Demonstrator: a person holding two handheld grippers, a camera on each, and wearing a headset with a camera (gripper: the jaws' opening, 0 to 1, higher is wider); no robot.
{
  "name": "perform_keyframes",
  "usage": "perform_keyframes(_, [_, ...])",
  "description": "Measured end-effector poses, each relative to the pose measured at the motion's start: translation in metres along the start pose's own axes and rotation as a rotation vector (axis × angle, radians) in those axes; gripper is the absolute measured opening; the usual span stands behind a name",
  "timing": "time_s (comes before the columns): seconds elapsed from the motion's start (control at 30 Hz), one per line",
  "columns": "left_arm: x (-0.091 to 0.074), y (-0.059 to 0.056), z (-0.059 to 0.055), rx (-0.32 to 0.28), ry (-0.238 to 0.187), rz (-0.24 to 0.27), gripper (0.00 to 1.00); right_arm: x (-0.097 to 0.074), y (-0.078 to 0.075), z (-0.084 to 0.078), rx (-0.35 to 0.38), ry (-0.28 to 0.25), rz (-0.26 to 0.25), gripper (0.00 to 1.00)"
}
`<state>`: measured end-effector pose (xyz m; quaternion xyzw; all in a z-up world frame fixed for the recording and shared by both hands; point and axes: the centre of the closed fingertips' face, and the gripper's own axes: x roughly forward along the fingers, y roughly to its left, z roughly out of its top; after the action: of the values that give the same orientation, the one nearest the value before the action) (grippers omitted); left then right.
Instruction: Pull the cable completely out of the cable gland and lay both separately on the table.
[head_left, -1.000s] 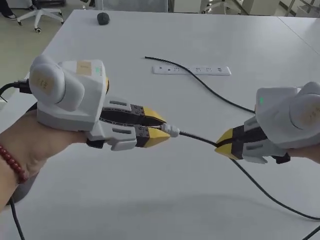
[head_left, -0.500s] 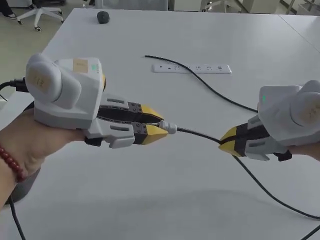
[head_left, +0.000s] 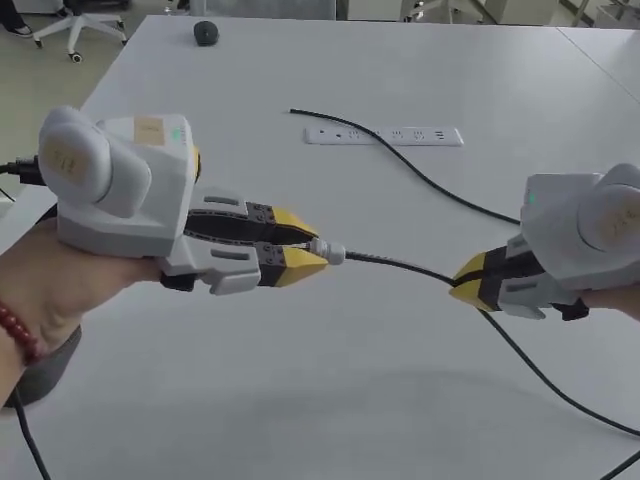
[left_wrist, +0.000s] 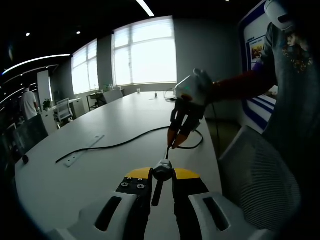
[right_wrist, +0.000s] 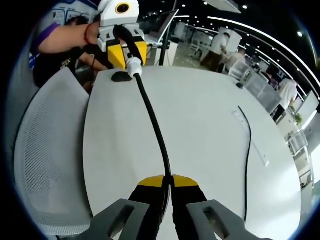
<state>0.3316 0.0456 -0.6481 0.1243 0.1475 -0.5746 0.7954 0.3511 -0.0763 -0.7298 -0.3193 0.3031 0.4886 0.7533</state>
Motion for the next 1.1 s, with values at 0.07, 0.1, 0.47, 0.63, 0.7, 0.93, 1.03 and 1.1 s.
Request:
perform_keyframes(0.07, [-0.001,0.001,-0.001,0.001,0.004,0.002,0.16,0.0,-0.001,-0.001,0.004,0.003,-0.004,0.0])
perform_keyframes(0.1, [-0.001,0.001,-0.001,-0.001,0.003,0.003,0.16,0.0,-0.001,-0.001,0.004,0.004,-0.005,0.0])
perform_keyframes(0.47, [-0.007,0.006,-0.002,-0.005,0.005,0.017,0.16,0.001,-0.016,-0.015,0.063,0.02,-0.033,0.0])
perform_keyframes(0.63, [-0.008,0.007,-0.005,-0.01,0.008,0.022,0.16,0.001,-0.021,-0.021,0.072,0.033,-0.054,0.0])
perform_keyframes(0.7, [-0.008,0.006,-0.006,-0.009,0.009,0.021,0.16,0.0,-0.022,-0.021,0.079,0.034,-0.055,0.0])
perform_keyframes(0.93, [-0.009,0.009,-0.007,-0.014,0.006,0.034,0.16,-0.002,-0.032,-0.03,0.105,0.052,-0.088,0.0])
perform_keyframes(1.03, [-0.011,0.011,-0.005,-0.016,0.001,0.043,0.16,-0.005,-0.036,-0.032,0.122,0.048,-0.099,0.0])
perform_keyframes(1.1, [-0.012,0.013,-0.006,-0.017,0.002,0.051,0.16,-0.005,-0.038,-0.031,0.132,0.04,-0.102,0.0])
